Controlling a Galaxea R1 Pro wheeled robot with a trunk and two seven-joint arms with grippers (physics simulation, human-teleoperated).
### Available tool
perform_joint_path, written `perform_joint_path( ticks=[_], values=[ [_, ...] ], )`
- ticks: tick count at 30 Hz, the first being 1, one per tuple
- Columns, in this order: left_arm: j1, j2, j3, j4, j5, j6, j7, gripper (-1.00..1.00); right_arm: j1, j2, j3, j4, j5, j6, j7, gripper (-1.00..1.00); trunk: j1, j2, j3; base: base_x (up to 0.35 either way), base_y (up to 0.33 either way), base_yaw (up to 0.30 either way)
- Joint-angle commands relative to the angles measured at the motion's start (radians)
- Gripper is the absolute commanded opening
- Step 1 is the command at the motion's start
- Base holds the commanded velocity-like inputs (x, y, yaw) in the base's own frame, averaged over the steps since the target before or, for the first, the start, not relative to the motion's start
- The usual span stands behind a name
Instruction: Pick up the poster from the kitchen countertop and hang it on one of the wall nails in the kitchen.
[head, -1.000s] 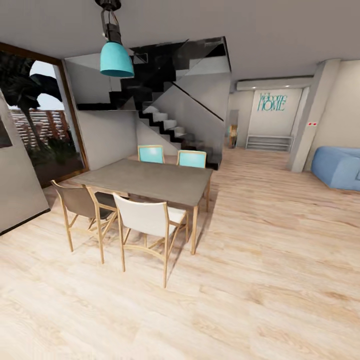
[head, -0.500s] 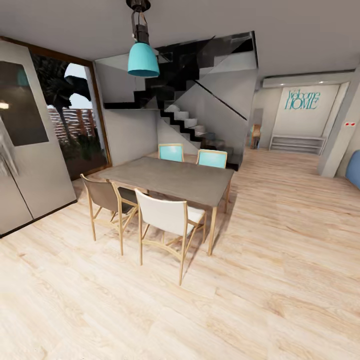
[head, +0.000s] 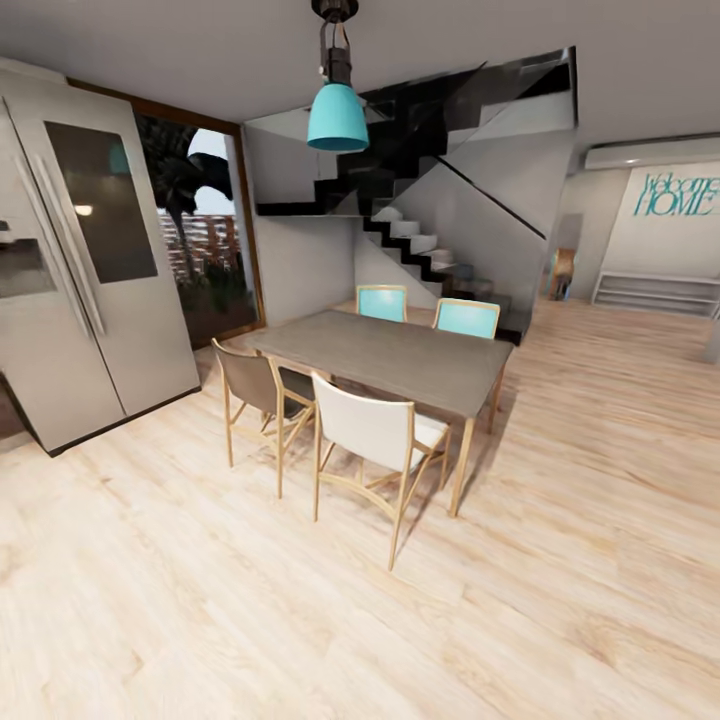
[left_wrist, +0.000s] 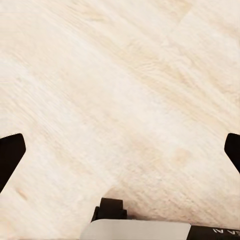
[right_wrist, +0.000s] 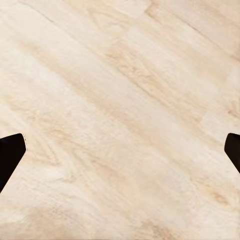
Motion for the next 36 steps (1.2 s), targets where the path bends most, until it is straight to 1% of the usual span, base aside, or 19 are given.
perform_joint_path(
  ticks=[1,12,15,16,17,18,22,36],
  values=[
    [0.000,-0.001,0.003,-0.001,0.000,-0.002,0.000,1.00,-0.001,0.000,0.001,0.001,0.010,-0.002,-0.006,1.00,0.000,0.000,-0.001,0.000,0.000,0.267],
    [0.000,-0.001,0.003,-0.001,0.000,-0.002,0.000,1.00,-0.001,0.000,0.001,0.002,0.010,-0.002,-0.006,1.00,0.000,0.000,-0.006,0.000,0.000,0.261],
    [0.000,-0.001,0.003,-0.001,0.000,-0.002,0.000,1.00,-0.001,-0.002,0.000,0.017,0.009,0.000,-0.003,1.00,0.000,0.000,-0.007,0.000,0.000,0.111],
    [0.000,-0.001,0.003,-0.001,0.000,-0.002,0.000,1.00,-0.001,-0.003,0.000,0.045,0.010,-0.001,-0.003,1.00,0.000,0.000,-0.007,0.000,0.000,0.029],
    [0.000,-0.001,0.003,-0.001,0.000,-0.002,0.000,1.00,-0.001,-0.003,0.000,0.049,0.012,-0.001,-0.002,1.00,0.000,0.000,-0.007,0.000,0.000,0.023],
    [0.000,-0.001,0.003,-0.001,0.000,-0.002,0.000,1.00,-0.001,-0.004,0.000,0.061,0.027,-0.004,-0.002,1.00,0.000,0.000,-0.007,0.000,0.000,0.008],
    [0.000,-0.001,0.003,-0.001,0.000,-0.002,0.000,1.00,-0.001,-0.002,-0.001,0.065,0.035,-0.006,-0.004,1.00,0.000,0.000,-0.008,0.000,0.000,0.032],
    [0.000,-0.001,0.003,-0.001,0.000,-0.002,0.000,1.00,-0.001,0.000,-0.001,0.065,0.036,-0.006,-0.008,1.00,0.000,0.000,-0.016,0.000,0.000,0.221]
  ],
)
